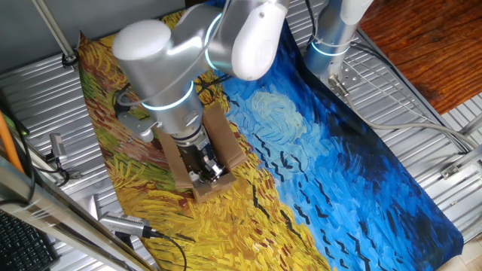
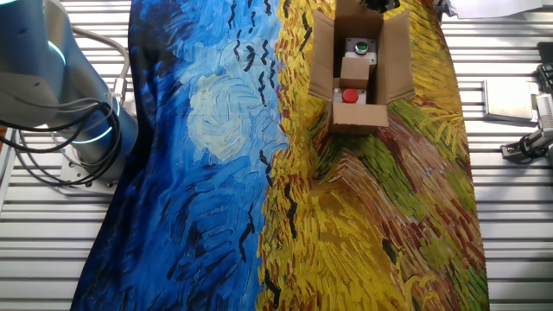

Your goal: Open a box

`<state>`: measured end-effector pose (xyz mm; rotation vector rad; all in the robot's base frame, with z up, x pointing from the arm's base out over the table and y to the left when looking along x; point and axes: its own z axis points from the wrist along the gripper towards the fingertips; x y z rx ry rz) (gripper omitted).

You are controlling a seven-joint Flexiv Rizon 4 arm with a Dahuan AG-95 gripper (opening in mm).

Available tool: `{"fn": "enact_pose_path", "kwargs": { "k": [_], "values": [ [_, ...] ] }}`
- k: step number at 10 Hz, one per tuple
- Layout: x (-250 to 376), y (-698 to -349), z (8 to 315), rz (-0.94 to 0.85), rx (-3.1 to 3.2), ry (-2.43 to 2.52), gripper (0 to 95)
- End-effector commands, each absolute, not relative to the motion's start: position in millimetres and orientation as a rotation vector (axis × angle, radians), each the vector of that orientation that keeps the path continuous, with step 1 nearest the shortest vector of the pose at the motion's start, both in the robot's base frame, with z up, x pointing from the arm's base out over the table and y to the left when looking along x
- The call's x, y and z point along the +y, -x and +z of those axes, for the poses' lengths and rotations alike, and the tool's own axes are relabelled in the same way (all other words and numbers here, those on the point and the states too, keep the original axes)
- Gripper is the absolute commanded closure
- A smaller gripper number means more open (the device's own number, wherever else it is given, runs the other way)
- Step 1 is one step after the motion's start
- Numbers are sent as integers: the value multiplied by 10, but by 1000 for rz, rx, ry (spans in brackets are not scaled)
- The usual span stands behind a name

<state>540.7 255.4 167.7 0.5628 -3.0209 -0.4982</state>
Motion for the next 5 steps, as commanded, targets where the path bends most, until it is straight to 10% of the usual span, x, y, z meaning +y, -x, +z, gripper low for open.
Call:
{"fn": "enact_pose_path", "kwargs": {
  "k": [1,5],
  "values": [
    [2630,-5433,1617,-492,-3020,-553,950],
    [2627,-5494,1392,-456,-3020,-573,950]
  ]
}}
